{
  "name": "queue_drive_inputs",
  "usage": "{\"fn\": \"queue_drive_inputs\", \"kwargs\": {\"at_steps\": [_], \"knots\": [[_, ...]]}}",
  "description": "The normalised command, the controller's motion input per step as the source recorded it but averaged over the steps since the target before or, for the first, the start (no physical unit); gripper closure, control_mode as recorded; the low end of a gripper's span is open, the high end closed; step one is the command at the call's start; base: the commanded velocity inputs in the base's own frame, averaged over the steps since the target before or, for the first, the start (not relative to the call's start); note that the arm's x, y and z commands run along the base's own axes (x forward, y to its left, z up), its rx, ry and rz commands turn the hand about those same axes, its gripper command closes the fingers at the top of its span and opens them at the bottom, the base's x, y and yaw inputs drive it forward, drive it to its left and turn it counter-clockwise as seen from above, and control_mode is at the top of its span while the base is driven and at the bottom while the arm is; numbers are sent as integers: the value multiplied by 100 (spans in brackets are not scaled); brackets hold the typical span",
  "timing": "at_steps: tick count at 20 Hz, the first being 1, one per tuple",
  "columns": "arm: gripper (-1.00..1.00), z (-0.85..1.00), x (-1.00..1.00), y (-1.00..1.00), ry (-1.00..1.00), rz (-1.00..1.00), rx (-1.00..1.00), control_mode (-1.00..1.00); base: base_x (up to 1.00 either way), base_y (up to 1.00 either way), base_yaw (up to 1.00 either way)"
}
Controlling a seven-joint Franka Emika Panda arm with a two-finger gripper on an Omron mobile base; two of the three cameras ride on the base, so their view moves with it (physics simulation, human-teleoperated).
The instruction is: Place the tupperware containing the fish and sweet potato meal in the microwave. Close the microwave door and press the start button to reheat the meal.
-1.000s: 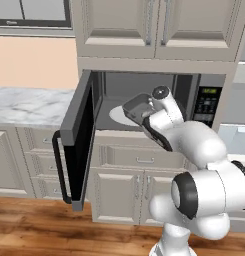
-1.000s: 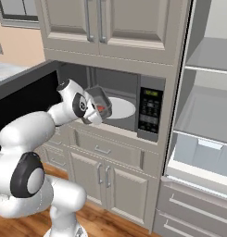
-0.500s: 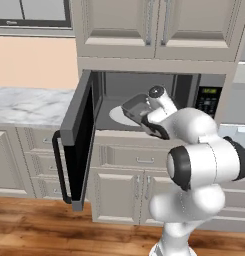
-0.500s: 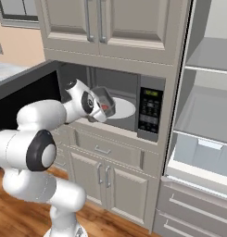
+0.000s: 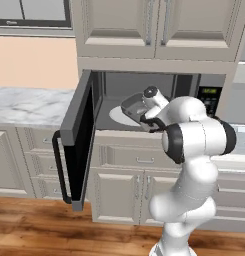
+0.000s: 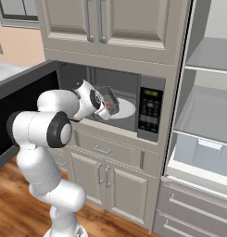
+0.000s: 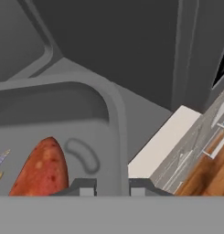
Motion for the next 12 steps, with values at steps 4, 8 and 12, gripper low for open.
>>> {"fn": "queue_drive_inputs", "kwargs": {"at_steps": [4, 8, 12], "knots": [[100, -33, 63, -1, 0, -6, 0, -100, 0, 0, 0], [100, -28, 66, -5, 0, -7, 0, -100, 0, 0, 0], [100, -18, 73, -8, 0, -8, 0, -100, 0, 0, 0]]}}
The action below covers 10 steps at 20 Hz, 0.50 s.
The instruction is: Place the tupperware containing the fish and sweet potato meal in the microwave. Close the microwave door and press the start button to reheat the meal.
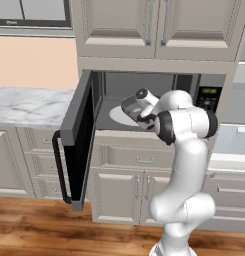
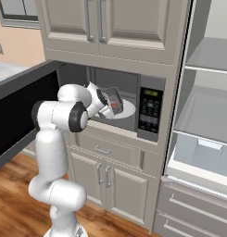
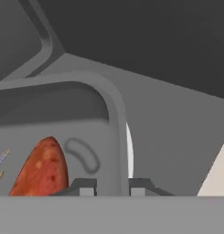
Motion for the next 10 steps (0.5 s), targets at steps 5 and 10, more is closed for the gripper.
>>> {"fn": "queue_drive_inputs", "kwargs": {"at_steps": [5, 10], "knots": [[100, -28, 66, -2, 0, -7, 0, -100, 0, 0, 0], [-100, -19, 67, -1, 0, -7, 0, -100, 0, 0, 0]]}}
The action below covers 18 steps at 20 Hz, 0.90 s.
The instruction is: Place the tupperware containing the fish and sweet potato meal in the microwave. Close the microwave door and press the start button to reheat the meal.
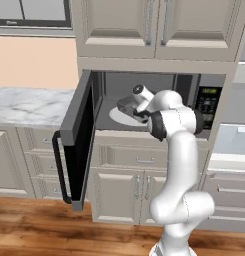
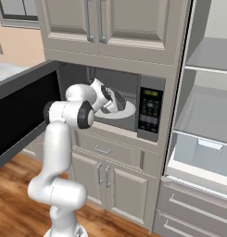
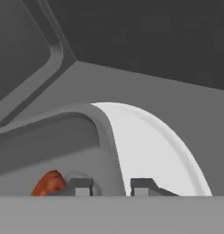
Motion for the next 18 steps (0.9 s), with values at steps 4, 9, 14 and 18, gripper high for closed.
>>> {"fn": "queue_drive_inputs", "kwargs": {"at_steps": [4, 9, 14, 18], "knots": [[-100, 0, -3, -2, -4, -2, 0, -100, 0, 0, 0], [-100, 7, -65, 0, -10, 0, 0, -100, 0, 0, 0], [-100, 32, -100, 0, -6, 0, 0, -100, 0, 0, 0], [-100, 41, -100, 0, -6, 5, -3, -100, 0, 0, 0]]}}
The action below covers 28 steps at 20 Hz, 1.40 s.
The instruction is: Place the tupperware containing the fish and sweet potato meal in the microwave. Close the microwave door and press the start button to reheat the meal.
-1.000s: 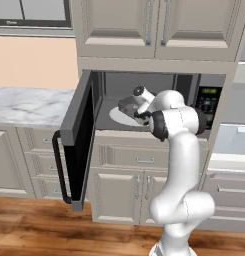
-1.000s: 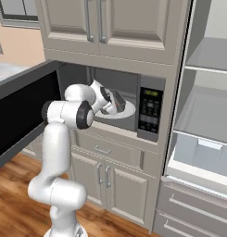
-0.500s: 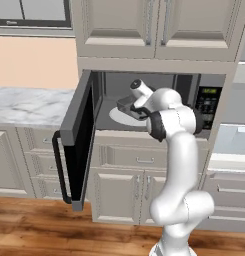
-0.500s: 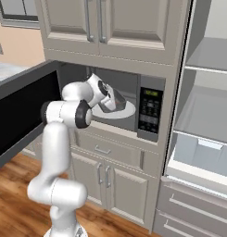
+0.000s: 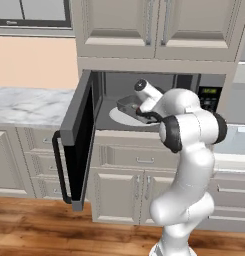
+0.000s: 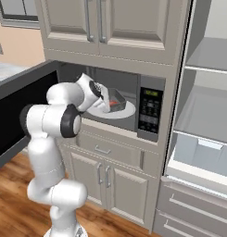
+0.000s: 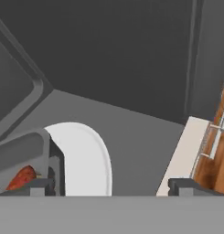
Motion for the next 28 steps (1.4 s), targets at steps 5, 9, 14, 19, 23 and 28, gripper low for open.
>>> {"fn": "queue_drive_inputs", "kwargs": {"at_steps": [5, 9, 14, 19, 23, 28], "knots": [[-100, 50, -100, 3, -3, 13, -7, -100, 0, 0, 0], [-100, 67, -100, 18, 0, 20, -14, -100, 0, 0, 0], [-100, 67, -100, 21, 0, 25, -22, -100, 0, 0, 0], [-100, 61, -100, 27, 2, 31, -29, -100, 0, 0, 0], [-100, 67, -100, 35, 4, 35, -34, -100, 0, 0, 0], [-100, 67, -100, 34, 4, 36, -32, -100, 0, 0, 0]]}}
